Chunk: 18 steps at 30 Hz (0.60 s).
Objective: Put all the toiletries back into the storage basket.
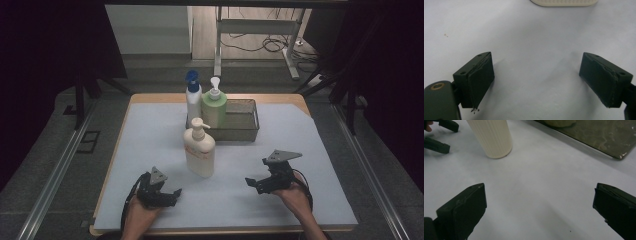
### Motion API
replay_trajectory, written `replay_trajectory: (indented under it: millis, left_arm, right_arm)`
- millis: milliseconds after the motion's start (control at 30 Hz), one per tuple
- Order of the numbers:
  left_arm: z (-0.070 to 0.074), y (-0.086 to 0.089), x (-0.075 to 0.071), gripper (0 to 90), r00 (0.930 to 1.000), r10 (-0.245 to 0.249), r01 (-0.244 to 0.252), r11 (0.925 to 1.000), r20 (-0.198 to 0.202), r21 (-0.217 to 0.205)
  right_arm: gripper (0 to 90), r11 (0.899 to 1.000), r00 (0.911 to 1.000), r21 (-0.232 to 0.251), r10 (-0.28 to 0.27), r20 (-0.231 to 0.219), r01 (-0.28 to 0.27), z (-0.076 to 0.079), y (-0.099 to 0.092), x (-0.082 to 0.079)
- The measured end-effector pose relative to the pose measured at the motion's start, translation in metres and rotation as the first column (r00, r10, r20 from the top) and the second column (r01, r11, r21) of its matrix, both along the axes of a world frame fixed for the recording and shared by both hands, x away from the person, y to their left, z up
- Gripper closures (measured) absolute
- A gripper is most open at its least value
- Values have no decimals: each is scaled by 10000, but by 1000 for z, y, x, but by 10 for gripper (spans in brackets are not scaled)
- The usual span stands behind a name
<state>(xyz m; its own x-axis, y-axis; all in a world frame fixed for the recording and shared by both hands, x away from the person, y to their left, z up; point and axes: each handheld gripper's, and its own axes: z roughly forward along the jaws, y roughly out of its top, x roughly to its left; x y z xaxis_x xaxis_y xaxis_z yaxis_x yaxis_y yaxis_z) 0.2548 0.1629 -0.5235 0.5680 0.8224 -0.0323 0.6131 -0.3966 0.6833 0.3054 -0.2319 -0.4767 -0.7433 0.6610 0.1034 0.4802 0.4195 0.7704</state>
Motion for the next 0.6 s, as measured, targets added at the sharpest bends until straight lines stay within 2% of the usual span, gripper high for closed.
replay_trajectory:
  millis: [600]
  left_arm:
    - [0,0,0,121,10000,-19,19,10000,19,15]
  right_arm:
    - [0,9977,9978,107,667,-3,-667,19,36,4]
